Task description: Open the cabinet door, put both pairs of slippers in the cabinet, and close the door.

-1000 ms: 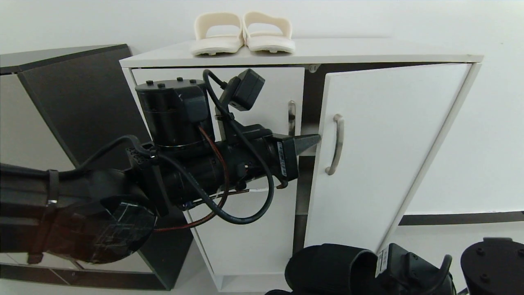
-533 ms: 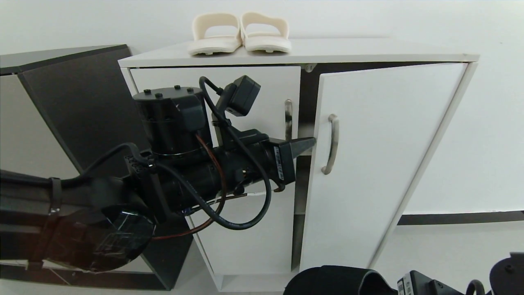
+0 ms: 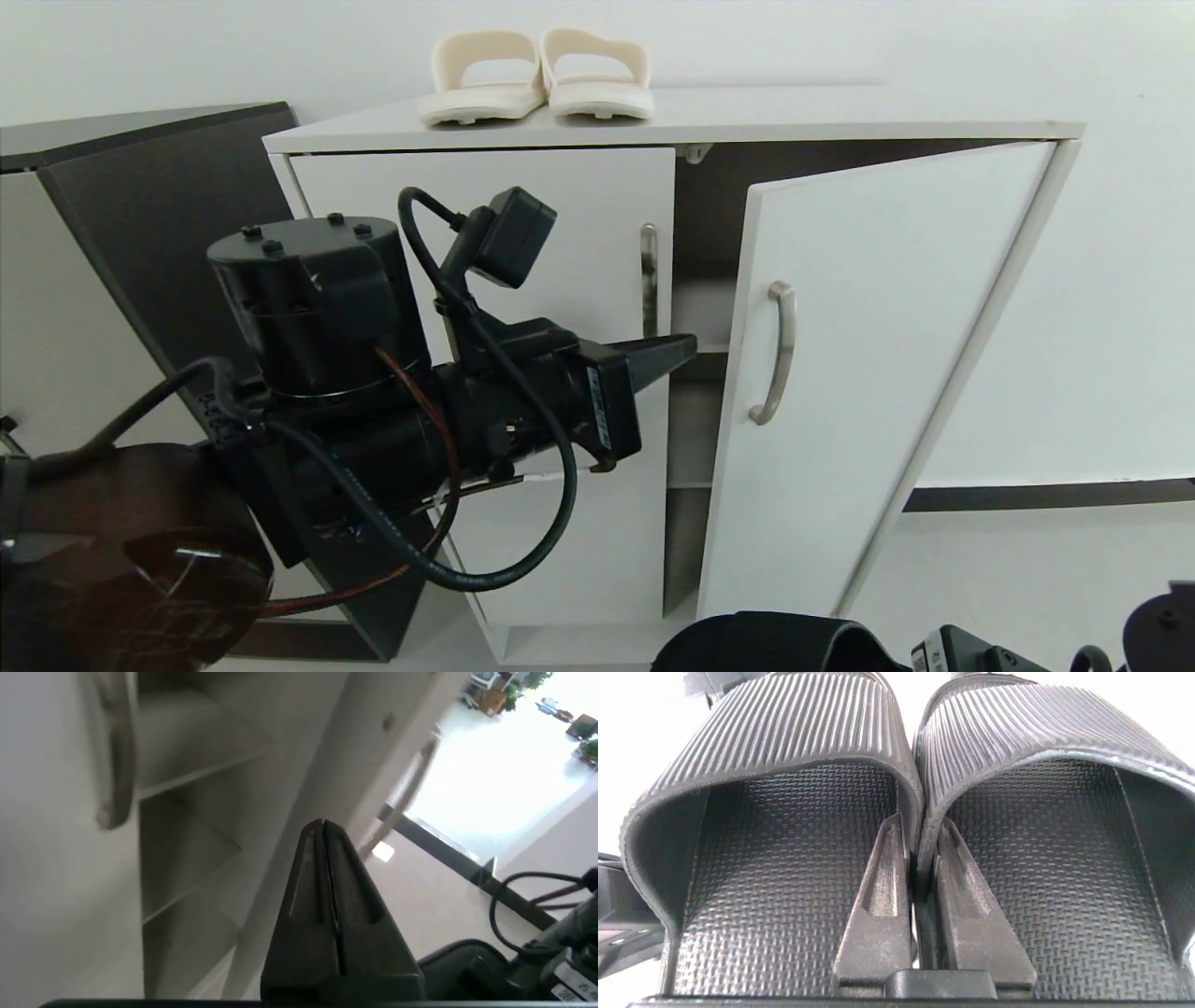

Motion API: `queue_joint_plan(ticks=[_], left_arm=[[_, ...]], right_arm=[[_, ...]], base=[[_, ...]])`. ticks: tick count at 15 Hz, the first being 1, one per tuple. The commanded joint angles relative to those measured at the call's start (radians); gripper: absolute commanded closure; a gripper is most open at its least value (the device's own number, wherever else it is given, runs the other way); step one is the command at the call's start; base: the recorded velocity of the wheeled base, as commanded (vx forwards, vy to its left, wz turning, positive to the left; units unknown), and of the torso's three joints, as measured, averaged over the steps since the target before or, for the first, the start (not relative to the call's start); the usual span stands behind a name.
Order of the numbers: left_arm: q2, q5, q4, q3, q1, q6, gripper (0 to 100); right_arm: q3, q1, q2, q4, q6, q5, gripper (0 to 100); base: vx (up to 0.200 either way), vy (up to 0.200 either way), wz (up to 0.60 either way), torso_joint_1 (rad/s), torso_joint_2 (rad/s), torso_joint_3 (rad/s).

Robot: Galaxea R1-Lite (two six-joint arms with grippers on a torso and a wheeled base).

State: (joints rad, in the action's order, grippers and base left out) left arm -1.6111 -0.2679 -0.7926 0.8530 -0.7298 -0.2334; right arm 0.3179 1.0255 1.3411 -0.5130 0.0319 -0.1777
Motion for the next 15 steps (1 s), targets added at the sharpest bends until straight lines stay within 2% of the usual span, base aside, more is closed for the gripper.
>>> queue_joint_plan(ticks=[1,6,12,15], left_arm=[[0.0,-0.004,-0.001,0.021,0.03,-0.003,100],[-0.174,0.004,-0.001,0.173,0.03,-0.003,100],[-0.247,0.004,0.003,0.251,0.026,-0.001,100],[-0.248,0.006,-0.001,0.247,0.015,0.0,100]], right_arm=[[0.001,0.001,0.006,-0.001,0.0,0.0,100],[0.006,0.024,0.047,-0.001,-0.001,0.004,100],[-0.003,0.036,0.047,0.002,-0.001,0.007,100],[-0.089,0.082,0.043,0.001,0.056,0.003,100]], base=[[0.0,0.0,0.0,0.0,0.0,0.0],[0.0,0.0,0.0,0.0,0.0,0.0],[0.0,0.0,0.0,0.0,0.0,0.0],[-0.2,0.0,0.0,0.001,0.01,-0.001]])
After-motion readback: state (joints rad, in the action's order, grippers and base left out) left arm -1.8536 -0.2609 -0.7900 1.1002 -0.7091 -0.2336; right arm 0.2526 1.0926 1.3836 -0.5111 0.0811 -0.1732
